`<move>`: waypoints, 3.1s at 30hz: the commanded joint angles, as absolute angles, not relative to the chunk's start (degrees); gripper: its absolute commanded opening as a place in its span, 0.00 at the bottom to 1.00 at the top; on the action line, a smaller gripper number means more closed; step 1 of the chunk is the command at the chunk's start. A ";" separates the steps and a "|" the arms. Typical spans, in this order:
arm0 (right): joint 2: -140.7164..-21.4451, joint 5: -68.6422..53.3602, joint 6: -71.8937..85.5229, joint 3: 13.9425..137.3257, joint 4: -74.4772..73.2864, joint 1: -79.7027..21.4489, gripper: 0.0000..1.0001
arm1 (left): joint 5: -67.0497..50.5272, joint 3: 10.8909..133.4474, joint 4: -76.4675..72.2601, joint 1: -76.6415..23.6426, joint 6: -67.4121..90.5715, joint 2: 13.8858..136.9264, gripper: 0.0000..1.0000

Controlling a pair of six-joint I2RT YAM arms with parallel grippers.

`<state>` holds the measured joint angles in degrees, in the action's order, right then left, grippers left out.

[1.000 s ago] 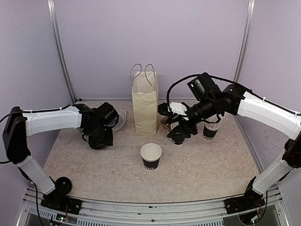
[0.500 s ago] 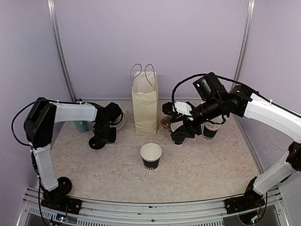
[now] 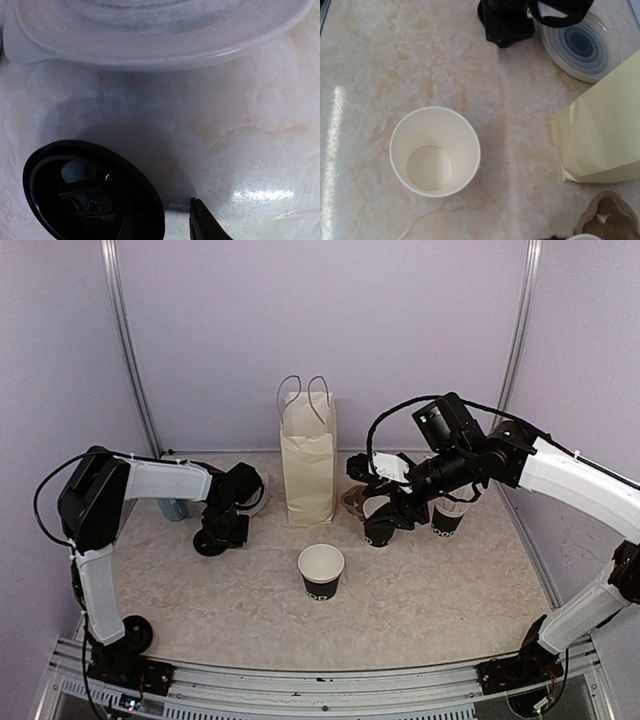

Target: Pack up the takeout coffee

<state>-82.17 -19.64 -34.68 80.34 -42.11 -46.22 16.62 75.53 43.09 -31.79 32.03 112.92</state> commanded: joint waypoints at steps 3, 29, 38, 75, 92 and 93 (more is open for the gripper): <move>-83.07 -19.67 -34.64 80.57 -41.30 -45.70 0.59 | 17.60 76.45 42.64 -31.46 31.11 114.32 0.28; -79.53 -36.60 -21.48 85.43 -30.06 -38.05 0.91 | -34.49 56.90 -12.94 -37.66 47.17 74.49 0.00; -84.09 -39.49 -17.04 84.11 -20.15 -41.81 0.99 | -44.89 45.98 -50.58 -37.03 69.72 74.10 0.00; -90.82 -26.90 -9.84 85.11 -12.30 -52.64 0.94 | -38.22 43.45 -72.27 -41.66 82.66 83.12 0.00; -89.96 -27.48 -11.67 84.61 -13.75 -52.60 0.66 | -38.40 43.53 -65.73 -41.39 81.46 83.05 0.19; -89.65 -27.43 -12.57 84.50 -14.89 -52.44 0.65 | -38.15 43.51 -62.80 -41.27 80.26 82.33 0.26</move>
<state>-90.54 -27.62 -10.09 85.32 -13.37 -52.05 -38.50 43.86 -69.82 -41.30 82.61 83.88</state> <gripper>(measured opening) 0.711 0.160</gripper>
